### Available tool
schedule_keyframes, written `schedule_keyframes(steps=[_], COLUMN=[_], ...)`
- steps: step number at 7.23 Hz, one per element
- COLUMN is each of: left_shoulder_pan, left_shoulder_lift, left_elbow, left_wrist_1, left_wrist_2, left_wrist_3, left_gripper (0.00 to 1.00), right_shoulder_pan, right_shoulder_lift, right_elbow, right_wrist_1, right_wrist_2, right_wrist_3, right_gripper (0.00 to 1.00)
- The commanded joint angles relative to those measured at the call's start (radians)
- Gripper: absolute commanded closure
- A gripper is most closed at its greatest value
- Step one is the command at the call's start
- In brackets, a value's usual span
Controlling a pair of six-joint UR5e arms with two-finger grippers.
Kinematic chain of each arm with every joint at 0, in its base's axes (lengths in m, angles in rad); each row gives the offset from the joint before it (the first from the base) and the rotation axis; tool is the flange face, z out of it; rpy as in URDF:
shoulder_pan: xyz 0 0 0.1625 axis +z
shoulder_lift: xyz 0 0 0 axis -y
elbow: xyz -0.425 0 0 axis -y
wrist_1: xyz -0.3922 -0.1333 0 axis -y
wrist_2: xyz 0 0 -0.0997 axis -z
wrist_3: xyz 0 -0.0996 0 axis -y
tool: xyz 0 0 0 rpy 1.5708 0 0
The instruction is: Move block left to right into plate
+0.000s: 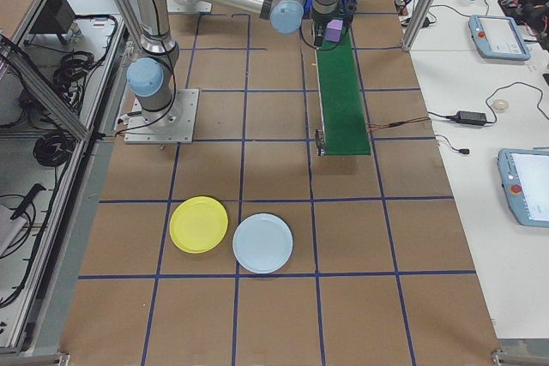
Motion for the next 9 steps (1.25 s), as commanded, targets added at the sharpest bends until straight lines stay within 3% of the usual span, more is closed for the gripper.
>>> schedule_keyframes(steps=[1, 2, 4, 5, 7, 8, 9], left_shoulder_pan=[0.000, 0.000, -0.011, -0.062, -0.229, -0.239, -0.258], left_shoulder_lift=[0.044, 0.108, 0.205, 0.230, 0.229, 0.218, 0.189], left_elbow=[0.023, 0.031, 0.049, 0.048, 0.042, 0.023, 0.016], left_wrist_1=[-0.023, -0.090, -0.188, -0.204, -0.163, -0.151, -0.141], left_wrist_2=[0.009, 0.009, -0.007, -0.030, -0.009, -0.021, -0.021], left_wrist_3=[-0.007, -0.032, -0.110, -0.163, -0.208, -0.207, -0.218], left_gripper=[0.60, 0.60, 0.60, 0.60, 0.59, 0.59, 0.59], right_shoulder_pan=[-0.001, -0.001, 0.000, 0.000, 0.000, 0.000, -0.001], right_shoulder_lift=[0.046, 0.081, 0.140, 0.151, 0.195, 0.216, 0.224], right_elbow=[0.027, 0.009, -0.066, -0.070, -0.073, -0.076, -0.084], right_wrist_1=[-0.092, -0.106, -0.128, -0.129, -0.152, -0.167, -0.180], right_wrist_2=[0.044, 0.047, 0.116, 0.115, 0.107, 0.104, 0.051], right_wrist_3=[0.004, 0.022, 0.144, 0.136, 0.134, 0.133, 0.092], right_gripper=[0.00, 0.00, 0.00, 0.00, 0.00, 0.01, 0.00])
